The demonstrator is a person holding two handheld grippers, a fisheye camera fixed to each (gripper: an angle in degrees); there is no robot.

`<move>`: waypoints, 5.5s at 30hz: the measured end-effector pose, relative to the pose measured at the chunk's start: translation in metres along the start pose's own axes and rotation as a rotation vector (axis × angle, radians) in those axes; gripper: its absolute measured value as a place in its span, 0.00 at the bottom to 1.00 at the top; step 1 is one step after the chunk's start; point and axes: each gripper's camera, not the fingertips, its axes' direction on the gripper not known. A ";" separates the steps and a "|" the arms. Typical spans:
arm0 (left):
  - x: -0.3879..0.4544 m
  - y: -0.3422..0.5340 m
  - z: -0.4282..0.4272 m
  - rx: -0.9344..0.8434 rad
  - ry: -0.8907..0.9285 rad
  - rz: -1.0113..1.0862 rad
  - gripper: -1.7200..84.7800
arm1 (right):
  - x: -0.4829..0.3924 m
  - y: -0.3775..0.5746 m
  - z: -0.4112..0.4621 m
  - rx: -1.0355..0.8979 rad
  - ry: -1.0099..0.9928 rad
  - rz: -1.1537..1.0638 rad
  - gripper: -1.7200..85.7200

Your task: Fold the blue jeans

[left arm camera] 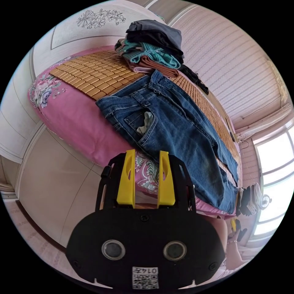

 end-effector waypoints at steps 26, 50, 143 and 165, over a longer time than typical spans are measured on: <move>-0.035 -0.020 0.009 -0.017 0.108 0.053 0.02 | 0.045 -0.066 0.018 0.091 -0.043 0.236 0.06; 0.220 -0.171 0.025 0.250 -0.072 0.255 0.10 | -0.191 -0.360 0.116 0.022 0.204 -0.219 0.16; 0.560 0.132 0.154 -0.087 0.176 1.310 0.02 | -0.078 -0.243 0.077 0.120 0.257 -0.317 0.07; 0.488 0.202 0.123 -0.236 0.207 1.155 0.10 | 0.085 -0.026 0.044 0.182 -0.010 0.221 0.11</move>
